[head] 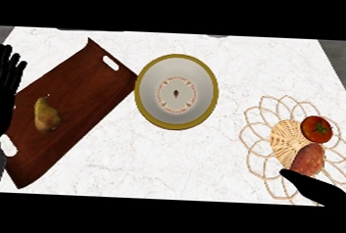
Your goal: Pick the sweet potato from the placemat and place it in the bowl
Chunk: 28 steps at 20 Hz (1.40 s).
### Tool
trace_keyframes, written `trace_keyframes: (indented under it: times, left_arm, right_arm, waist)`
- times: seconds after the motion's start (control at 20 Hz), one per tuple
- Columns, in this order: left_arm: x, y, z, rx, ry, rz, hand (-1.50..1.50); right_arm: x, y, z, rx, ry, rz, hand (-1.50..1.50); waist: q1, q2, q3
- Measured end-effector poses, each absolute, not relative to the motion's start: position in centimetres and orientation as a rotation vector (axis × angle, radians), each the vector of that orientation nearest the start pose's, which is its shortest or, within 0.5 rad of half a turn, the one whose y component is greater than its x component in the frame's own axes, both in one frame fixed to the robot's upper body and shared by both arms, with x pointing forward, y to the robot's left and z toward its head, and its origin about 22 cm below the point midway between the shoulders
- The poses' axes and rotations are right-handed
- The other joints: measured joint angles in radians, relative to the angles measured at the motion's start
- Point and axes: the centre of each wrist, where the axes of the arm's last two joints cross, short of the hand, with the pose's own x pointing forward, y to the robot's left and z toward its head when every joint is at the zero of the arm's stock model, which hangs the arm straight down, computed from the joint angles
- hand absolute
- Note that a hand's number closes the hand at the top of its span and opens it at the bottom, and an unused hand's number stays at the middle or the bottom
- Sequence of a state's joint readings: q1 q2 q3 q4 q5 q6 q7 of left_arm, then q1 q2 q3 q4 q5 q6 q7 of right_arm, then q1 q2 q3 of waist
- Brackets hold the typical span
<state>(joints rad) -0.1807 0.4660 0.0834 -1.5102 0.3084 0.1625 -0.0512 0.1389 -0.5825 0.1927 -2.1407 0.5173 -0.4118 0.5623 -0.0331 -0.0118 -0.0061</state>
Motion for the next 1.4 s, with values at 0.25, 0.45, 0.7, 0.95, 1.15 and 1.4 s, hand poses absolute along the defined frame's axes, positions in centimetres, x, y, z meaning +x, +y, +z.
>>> trace_keyframes:
  times: [0.25,0.45,0.7,0.95,1.15,1.4]
  left_arm:
    - [28.4,33.5,7.9,0.272,-1.771,0.052,0.0]
    - [28.7,33.3,8.2,0.259,-1.778,0.045,0.0]
    - [29.2,33.2,8.7,0.249,-1.786,0.039,0.0]
    - [29.4,32.8,8.8,0.249,-1.785,0.035,0.0]
    - [29.6,33.2,8.4,0.245,-1.784,0.036,0.0]
    - [30.1,33.6,8.4,0.246,-1.785,0.033,0.0]
  right_arm:
    - [16.2,-26.9,15.8,-0.943,-1.3,0.529,-1.5]
    - [15.3,-26.7,18.0,-0.904,-1.123,0.658,-1.5]
    - [15.2,-27.0,20.0,-0.842,-1.018,0.747,-1.5]
    - [15.6,-27.7,20.1,-0.814,-0.974,0.755,-1.5]
    - [15.9,-28.4,19.7,-0.796,-0.947,0.75,-1.5]
    - [16.9,-29.4,17.9,-0.784,-0.904,0.74,-1.5]
  waist:
    - [0.001,0.005,0.0]
    - [0.012,0.008,0.001]
    - [0.022,0.011,0.004]
    - [0.028,0.011,0.005]
    - [0.028,0.011,0.006]
    - [0.03,0.012,0.006]
